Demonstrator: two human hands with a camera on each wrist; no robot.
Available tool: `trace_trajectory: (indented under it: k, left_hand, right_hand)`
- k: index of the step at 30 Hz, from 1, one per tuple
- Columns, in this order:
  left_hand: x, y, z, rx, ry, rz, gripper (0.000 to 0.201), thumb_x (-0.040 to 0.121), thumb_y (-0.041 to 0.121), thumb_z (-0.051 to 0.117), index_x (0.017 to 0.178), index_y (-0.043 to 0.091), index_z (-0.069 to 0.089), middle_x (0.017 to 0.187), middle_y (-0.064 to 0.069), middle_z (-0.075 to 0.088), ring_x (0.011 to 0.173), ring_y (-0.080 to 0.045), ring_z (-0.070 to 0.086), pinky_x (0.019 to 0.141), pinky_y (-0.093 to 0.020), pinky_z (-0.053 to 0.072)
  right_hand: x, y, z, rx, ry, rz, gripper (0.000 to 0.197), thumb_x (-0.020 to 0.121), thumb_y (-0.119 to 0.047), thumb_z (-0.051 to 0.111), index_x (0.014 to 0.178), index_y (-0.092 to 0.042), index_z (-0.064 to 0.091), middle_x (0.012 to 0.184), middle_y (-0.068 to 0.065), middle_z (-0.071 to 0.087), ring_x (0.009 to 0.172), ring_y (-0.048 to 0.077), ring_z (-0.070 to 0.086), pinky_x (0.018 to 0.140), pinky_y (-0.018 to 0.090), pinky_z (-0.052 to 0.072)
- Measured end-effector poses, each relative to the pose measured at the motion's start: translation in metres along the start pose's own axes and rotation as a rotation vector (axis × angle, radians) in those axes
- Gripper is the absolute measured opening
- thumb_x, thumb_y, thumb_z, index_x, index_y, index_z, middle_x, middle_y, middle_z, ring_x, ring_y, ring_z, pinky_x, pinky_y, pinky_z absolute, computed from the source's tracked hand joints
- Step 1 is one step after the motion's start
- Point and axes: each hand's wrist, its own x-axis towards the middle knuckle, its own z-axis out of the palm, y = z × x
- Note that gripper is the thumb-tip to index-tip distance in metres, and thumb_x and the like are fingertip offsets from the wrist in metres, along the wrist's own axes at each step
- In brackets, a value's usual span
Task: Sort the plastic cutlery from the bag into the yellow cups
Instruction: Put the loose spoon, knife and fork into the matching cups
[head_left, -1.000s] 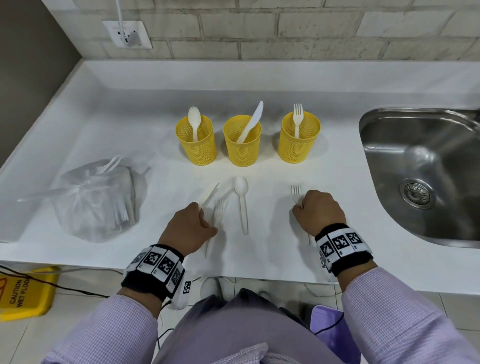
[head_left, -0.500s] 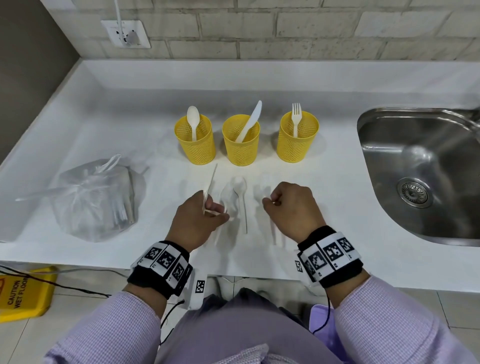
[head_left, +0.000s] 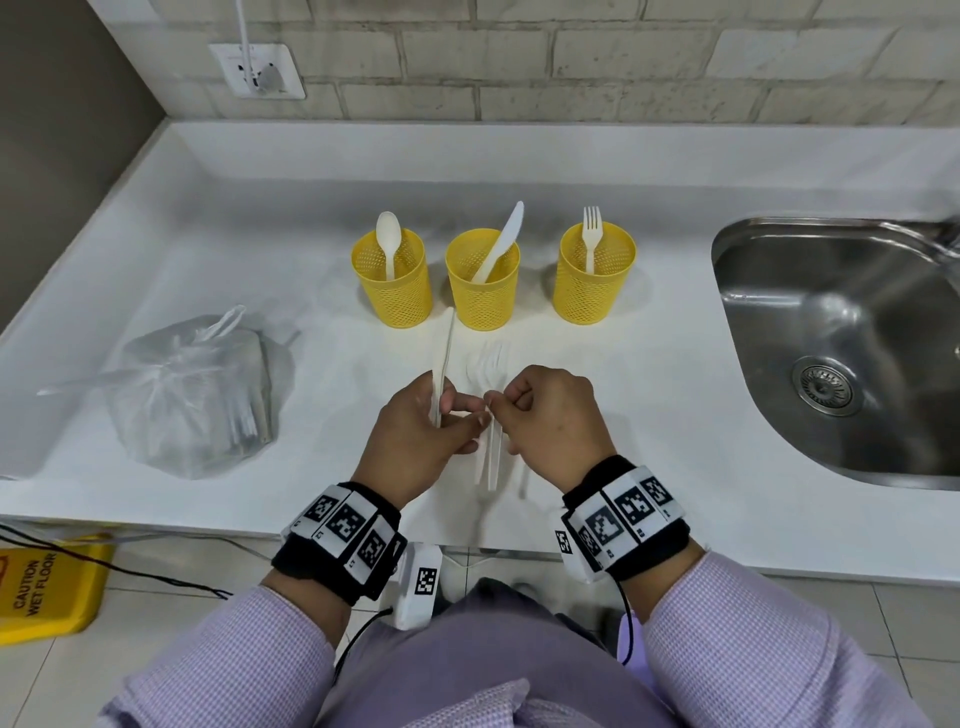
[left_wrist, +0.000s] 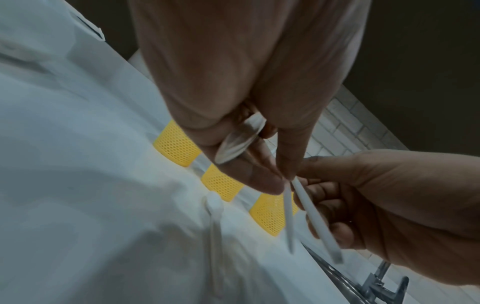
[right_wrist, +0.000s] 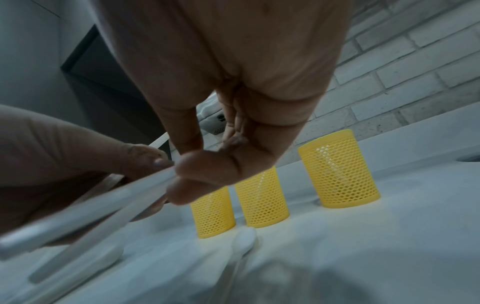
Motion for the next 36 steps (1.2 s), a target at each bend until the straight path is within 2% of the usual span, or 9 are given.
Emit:
trace_trajectory:
  k: [3,7,12,16,19,23,28,32,36]
  left_hand:
    - [-0.001,0.000,0.000,-0.009,-0.045,0.017,0.032,0.085,-0.007,0.067,0.082,0.013,0.042,0.100,-0.012,0.077,0.085,-0.028,0.072,0.082,-0.043,0.061]
    - [-0.003,0.000,0.000,-0.045,-0.075,0.018,0.041,0.084,-0.011,0.072,0.088,0.012,0.039,0.104,-0.017,0.076,0.084,-0.038,0.075,0.086,-0.051,0.057]
    - [-0.003,-0.004,-0.005,-0.057,0.002,-0.003,0.043,0.080,-0.004,0.080,0.087,0.014,0.041,0.101,-0.016,0.074,0.085,-0.048,0.073,0.088,-0.067,0.054]
    - [-0.002,-0.004,-0.019,-0.002,0.107,0.002,0.041,0.081,-0.003,0.081,0.084,0.015,0.044,0.093,-0.002,0.075,0.086,-0.042,0.073,0.085,-0.058,0.060]
    - [-0.002,-0.007,-0.029,-0.001,0.153,-0.002,0.040,0.081,-0.004,0.081,0.082,0.015,0.045,0.095,-0.006,0.075,0.088,-0.041,0.074,0.084,-0.055,0.062]
    - [-0.001,-0.010,-0.038,-0.035,0.193,0.004,0.041,0.082,-0.007,0.079,0.082,0.015,0.045,0.099,-0.017,0.072,0.086,-0.038,0.074,0.080,-0.052,0.061]
    - [0.003,-0.008,-0.043,-0.038,0.195,-0.003,0.041,0.081,-0.005,0.081,0.082,0.015,0.045,0.102,-0.019,0.072,0.091,-0.045,0.072,0.084,-0.060,0.058]
    - [0.011,-0.003,-0.049,-0.008,0.166,0.020,0.042,0.080,-0.002,0.082,0.081,0.016,0.044,0.101,-0.014,0.074,0.089,-0.042,0.074,0.084,-0.058,0.060]
    - [0.019,0.002,-0.055,-0.033,0.169,0.024,0.043,0.077,-0.001,0.083,0.081,0.015,0.044,0.097,-0.011,0.075,0.089,-0.042,0.074,0.082,-0.053,0.060]
  right_hand:
    - [-0.001,-0.001,0.001,0.029,-0.007,0.003,0.024,0.092,-0.032,0.069,0.074,-0.018,0.062,0.063,-0.001,0.069,0.059,0.018,0.070,0.067,0.040,0.059]
    - [-0.001,-0.005,0.001,0.068,-0.026,0.005,0.022,0.092,-0.027,0.070,0.076,-0.015,0.063,0.058,0.000,0.069,0.049,0.013,0.068,0.062,0.041,0.061]
    - [0.005,-0.005,0.004,0.068,-0.039,-0.035,0.030,0.090,-0.038,0.069,0.069,-0.017,0.064,0.059,-0.001,0.068,0.059,0.021,0.070,0.064,0.041,0.060]
    - [0.018,0.008,0.002,-0.098,-0.020,-0.040,0.027,0.093,-0.035,0.066,0.074,-0.015,0.066,0.067,-0.003,0.068,0.075,0.024,0.068,0.073,0.033,0.053]
    - [0.028,0.023,0.008,-0.283,-0.150,0.024,0.024,0.093,-0.036,0.064,0.090,-0.012,0.067,0.090,0.004,0.071,0.091,0.027,0.065,0.080,0.035,0.054]
    - [0.036,0.029,0.021,-0.420,-0.259,0.062,0.035,0.094,-0.045,0.061,0.097,-0.010,0.063,0.101,0.010,0.067,0.096,0.031,0.064,0.071,0.031,0.045]
    - [0.045,0.020,0.030,-0.441,-0.265,0.059,0.031,0.095,-0.044,0.061,0.089,-0.015,0.052,0.101,0.010,0.066,0.095,0.031,0.063,0.069,0.031,0.038]
    - [0.057,0.013,0.040,-0.443,-0.284,0.064,0.021,0.093,-0.029,0.062,0.090,-0.009,0.062,0.097,0.012,0.069,0.093,0.033,0.067,0.067,0.028,0.038]
    - [0.062,0.008,0.048,-0.417,-0.298,0.094,0.021,0.088,-0.027,0.065,0.087,-0.006,0.064,0.081,0.008,0.060,0.076,0.030,0.058,0.063,0.028,0.039]
